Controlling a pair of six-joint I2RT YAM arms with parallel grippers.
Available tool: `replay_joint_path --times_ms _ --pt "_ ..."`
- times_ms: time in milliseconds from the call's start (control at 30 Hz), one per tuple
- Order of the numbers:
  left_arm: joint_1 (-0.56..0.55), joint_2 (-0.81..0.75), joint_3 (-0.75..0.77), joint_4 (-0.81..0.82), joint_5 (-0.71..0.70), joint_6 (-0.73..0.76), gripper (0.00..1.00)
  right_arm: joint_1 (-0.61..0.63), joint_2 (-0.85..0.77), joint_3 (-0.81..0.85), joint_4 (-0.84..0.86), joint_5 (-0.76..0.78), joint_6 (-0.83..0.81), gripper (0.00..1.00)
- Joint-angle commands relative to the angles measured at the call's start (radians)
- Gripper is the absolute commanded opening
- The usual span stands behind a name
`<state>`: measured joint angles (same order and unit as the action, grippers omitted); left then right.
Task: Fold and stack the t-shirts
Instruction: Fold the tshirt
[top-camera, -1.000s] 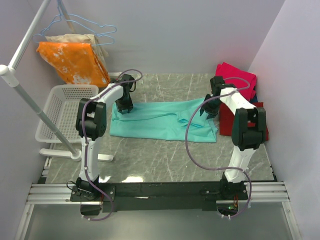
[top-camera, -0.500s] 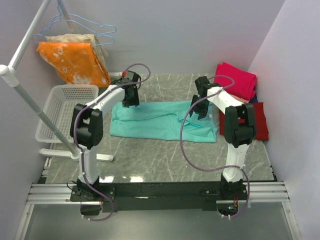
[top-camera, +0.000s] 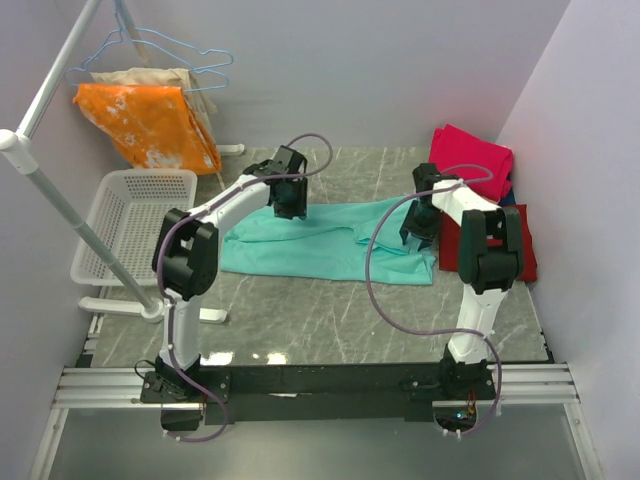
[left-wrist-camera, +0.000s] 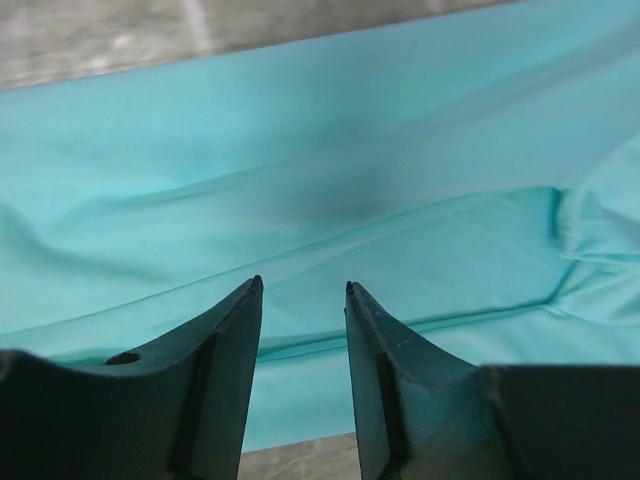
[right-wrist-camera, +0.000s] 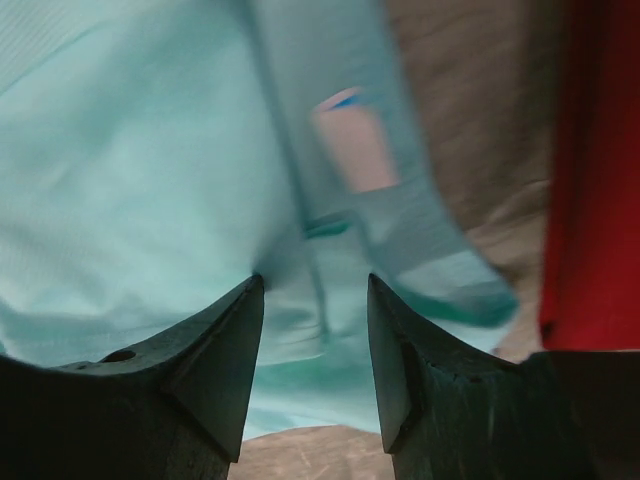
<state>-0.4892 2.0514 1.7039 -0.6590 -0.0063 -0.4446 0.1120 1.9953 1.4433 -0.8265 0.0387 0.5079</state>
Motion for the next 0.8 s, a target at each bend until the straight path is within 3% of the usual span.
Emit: replay_joint_path --times_ms 0,267,400,467,600,767 --pt "-0.055 0.05 0.082 0.016 0.077 0.033 0.44 -0.041 -0.047 0.003 0.015 0.026 0.017 0.52" --pt "-0.117 0.107 0.151 -0.019 0.051 0.052 0.44 -0.066 -0.026 0.008 0.035 0.012 0.034 0.46" --pt "-0.115 0.116 0.158 -0.027 0.037 0.058 0.44 -0.071 -0.007 0.023 0.027 0.013 0.037 0.23" --pt "-0.117 0.119 0.163 -0.033 0.034 0.061 0.44 -0.071 -0.012 0.019 0.032 0.012 0.038 0.2" --pt "-0.117 0.124 0.158 -0.036 0.035 0.066 0.44 -0.071 -0.015 0.023 0.029 0.015 0.038 0.0" --pt "-0.117 0.125 0.161 -0.04 0.029 0.069 0.43 -0.074 -0.021 0.049 0.026 0.02 0.041 0.0"
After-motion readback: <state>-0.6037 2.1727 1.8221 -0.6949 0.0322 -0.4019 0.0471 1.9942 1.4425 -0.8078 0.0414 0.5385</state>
